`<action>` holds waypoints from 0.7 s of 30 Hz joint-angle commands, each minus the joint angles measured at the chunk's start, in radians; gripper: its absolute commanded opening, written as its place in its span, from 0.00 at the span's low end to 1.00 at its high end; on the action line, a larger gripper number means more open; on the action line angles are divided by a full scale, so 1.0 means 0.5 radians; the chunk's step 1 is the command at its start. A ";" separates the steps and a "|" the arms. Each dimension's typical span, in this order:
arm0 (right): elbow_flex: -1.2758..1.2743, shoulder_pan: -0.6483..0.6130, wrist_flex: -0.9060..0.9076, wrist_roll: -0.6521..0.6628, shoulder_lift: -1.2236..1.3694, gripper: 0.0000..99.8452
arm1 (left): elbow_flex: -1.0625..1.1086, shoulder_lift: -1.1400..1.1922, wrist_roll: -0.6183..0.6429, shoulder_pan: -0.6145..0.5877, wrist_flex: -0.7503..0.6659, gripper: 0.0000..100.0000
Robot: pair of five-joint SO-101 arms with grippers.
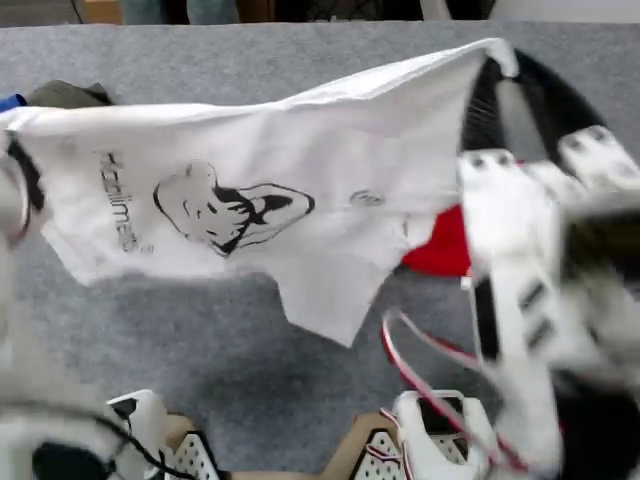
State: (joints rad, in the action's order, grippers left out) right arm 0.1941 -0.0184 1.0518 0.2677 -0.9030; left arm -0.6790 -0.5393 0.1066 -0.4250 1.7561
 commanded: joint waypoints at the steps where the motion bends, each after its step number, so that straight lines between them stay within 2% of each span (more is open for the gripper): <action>1: 0.609 -0.025 0.267 0.009 0.038 0.01 | -0.057 -0.267 0.000 -0.026 0.012 0.03; 4: 1.073 -0.049 0.555 0.009 0.146 0.01 | 0.124 -0.568 -0.080 -0.029 0.012 0.03; 7: 1.395 -0.199 0.819 0.012 0.315 0.01 | 0.388 -0.884 -0.166 -0.029 0.012 0.03; 11: 1.444 -0.334 1.019 0.025 0.634 0.01 | 0.772 -1.092 -0.187 -0.029 0.009 0.03; 14: 1.386 -0.402 0.970 0.028 0.898 0.01 | 1.085 -1.028 -0.181 -0.029 -0.071 0.03; 17: 1.275 -0.509 0.779 0.080 1.208 0.01 | 1.524 -0.856 -0.175 -0.029 -0.470 0.03; 21: 1.082 -0.583 0.316 0.178 1.705 0.01 | 2.018 -0.460 -0.172 -0.048 -1.402 0.03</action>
State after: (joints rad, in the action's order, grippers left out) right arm 0.7818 -0.2854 1.3786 0.3322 -0.2140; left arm 0.1634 -0.9060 0.0238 -0.4342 1.4139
